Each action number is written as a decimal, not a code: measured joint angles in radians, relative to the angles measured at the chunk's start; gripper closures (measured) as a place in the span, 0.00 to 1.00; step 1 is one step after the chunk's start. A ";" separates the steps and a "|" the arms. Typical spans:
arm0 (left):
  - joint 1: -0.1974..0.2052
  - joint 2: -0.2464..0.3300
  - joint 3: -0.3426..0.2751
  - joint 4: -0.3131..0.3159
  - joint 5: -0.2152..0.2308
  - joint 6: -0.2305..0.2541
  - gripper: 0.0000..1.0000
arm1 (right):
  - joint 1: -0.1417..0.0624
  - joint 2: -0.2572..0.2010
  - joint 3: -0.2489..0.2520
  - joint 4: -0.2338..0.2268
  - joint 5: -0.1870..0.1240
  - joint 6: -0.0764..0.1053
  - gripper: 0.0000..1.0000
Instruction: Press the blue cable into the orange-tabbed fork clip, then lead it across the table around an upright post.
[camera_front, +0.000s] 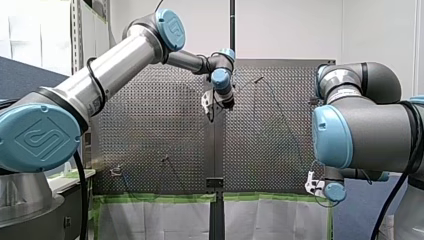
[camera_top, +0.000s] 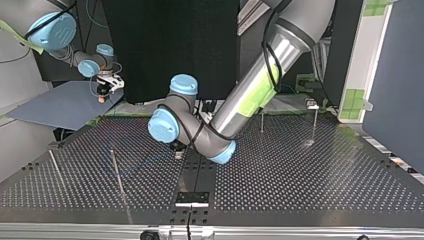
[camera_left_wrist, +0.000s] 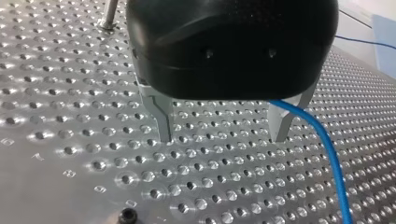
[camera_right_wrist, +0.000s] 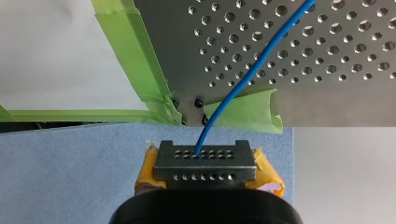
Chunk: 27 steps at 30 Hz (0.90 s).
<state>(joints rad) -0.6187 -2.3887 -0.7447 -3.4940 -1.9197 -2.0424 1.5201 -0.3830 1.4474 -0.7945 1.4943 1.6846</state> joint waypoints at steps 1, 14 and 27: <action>0.001 0.003 0.000 -0.003 -0.001 -0.009 0.00 | 0.000 0.000 0.000 0.000 0.000 0.000 1.00; -0.002 0.027 0.000 -0.012 0.000 -0.110 0.00 | 0.002 0.000 0.000 0.000 0.000 0.000 1.00; -0.032 0.083 -0.007 -0.066 0.063 -0.108 0.00 | 0.005 0.001 0.000 0.002 0.000 0.000 1.00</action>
<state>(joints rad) -0.6505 -2.3059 -0.7516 -3.5596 -1.8563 -2.1504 1.5247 -0.3815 1.4471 -0.7923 1.4942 1.6846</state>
